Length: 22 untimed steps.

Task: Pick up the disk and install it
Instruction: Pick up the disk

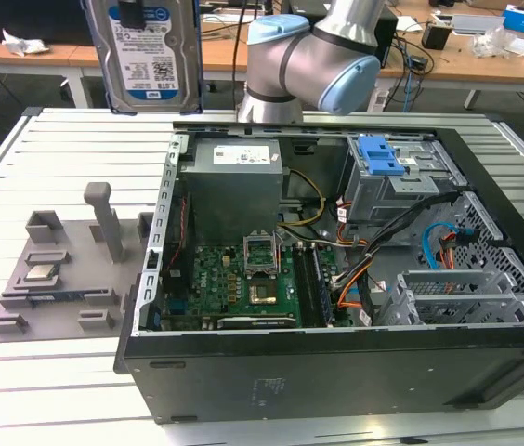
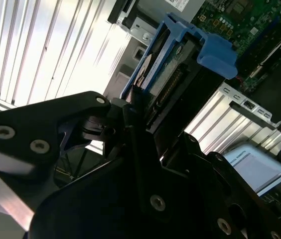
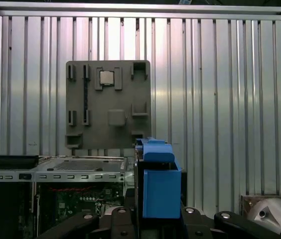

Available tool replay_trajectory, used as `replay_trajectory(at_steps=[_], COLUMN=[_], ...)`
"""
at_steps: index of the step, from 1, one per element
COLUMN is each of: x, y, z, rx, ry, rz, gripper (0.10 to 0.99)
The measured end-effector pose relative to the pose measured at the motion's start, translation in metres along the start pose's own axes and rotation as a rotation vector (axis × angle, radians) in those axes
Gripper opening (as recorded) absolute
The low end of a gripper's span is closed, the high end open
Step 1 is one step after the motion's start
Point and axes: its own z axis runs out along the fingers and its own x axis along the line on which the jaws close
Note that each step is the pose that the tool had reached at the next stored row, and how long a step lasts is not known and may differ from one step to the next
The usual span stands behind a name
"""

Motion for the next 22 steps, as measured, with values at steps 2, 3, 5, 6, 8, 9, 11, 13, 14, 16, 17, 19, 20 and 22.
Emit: replay_trajectory(at_steps=[2, 3, 5, 6, 8, 9, 11, 13, 14, 16, 17, 19, 20, 22], x=[0.0, 0.0, -0.0001, -0.0001, -0.0001, -0.0001, -0.0002, -0.0002, -0.0002, -0.0002, -0.0002, -0.0003, -0.0003, -0.0003], y=[-0.0095, -0.0135, -0.0209, -0.0258, -0.0343, -0.0429, -0.0504, -0.0573, -0.0616, -0.0682, -0.0718, -0.0782, -0.0817, -0.0903], z=[-0.0004, -0.0007, -0.001, -0.0012, -0.0016, -0.002, -0.0023, -0.0027, -0.0028, -0.0032, -0.0033, -0.0036, -0.0038, -0.0042], rx=[0.0, 0.0, 0.0, 0.0, 0.0, 0.0, 0.0, 0.0, 0.0, 0.0, 0.0, 0.0, 0.0, 0.0], ry=[0.0, 0.0001, 0.0001, 0.0001, 0.0, 0.0, 0.0, 0.0, 0.0, 0.0, 0.0001, 0.0, 0.0001, 0.0001], rz=[0.0, 0.0, 0.0, 0.0, 0.0, 0.0, 0.0, 0.0, 0.0, 0.0, 0.0, 0.0, 0.0, 0.0], gripper=[0.357, 0.357, 0.357, 0.357, 0.357, 0.357, 0.357, 0.357, 0.357, 0.357, 0.357, 0.357, 0.357, 0.357])
